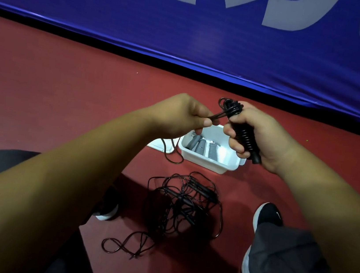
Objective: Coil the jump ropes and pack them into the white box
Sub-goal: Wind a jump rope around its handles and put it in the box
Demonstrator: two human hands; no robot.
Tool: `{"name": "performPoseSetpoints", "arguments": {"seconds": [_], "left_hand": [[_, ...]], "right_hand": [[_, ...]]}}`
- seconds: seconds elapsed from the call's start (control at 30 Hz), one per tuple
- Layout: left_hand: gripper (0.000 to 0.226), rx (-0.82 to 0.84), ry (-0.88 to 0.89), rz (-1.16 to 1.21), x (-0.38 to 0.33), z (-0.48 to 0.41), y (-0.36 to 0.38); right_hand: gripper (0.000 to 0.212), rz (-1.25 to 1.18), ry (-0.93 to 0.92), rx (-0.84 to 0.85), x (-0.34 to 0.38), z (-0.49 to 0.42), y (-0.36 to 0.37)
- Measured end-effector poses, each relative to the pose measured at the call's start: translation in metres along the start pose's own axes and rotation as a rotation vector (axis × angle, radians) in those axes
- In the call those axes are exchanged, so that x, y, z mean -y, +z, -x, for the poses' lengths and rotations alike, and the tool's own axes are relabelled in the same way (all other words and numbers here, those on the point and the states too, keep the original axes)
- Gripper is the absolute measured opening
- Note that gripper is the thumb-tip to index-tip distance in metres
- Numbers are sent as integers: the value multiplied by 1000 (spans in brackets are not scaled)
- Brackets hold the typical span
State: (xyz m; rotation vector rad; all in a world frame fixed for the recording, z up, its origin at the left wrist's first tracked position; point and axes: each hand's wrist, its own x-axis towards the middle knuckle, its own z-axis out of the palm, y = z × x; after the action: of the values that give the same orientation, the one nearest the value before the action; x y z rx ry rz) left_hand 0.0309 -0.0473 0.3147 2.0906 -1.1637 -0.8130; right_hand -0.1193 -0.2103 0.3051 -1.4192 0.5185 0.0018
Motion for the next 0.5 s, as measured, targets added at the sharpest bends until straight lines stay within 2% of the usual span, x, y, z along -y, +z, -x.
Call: {"name": "performPoseSetpoints", "arguments": {"seconds": [0.13, 0.27, 0.33, 0.43, 0.5], "left_hand": [[27, 47, -21, -22, 3, -2, -2], [20, 59, -63, -27, 13, -7, -2], [7, 64, -79, 11, 16, -8, -2], [13, 88, -102, 44, 21, -10, 0], [7, 96, -102, 25, 21, -10, 1]], "right_hand": [[39, 48, 53, -6, 1, 3, 7], [43, 37, 74, -29, -2, 3, 12], [49, 22, 99, -6, -2, 3, 11], [53, 12, 136, 50, -2, 5, 12], [54, 12, 169, 102, -2, 7, 12]]}}
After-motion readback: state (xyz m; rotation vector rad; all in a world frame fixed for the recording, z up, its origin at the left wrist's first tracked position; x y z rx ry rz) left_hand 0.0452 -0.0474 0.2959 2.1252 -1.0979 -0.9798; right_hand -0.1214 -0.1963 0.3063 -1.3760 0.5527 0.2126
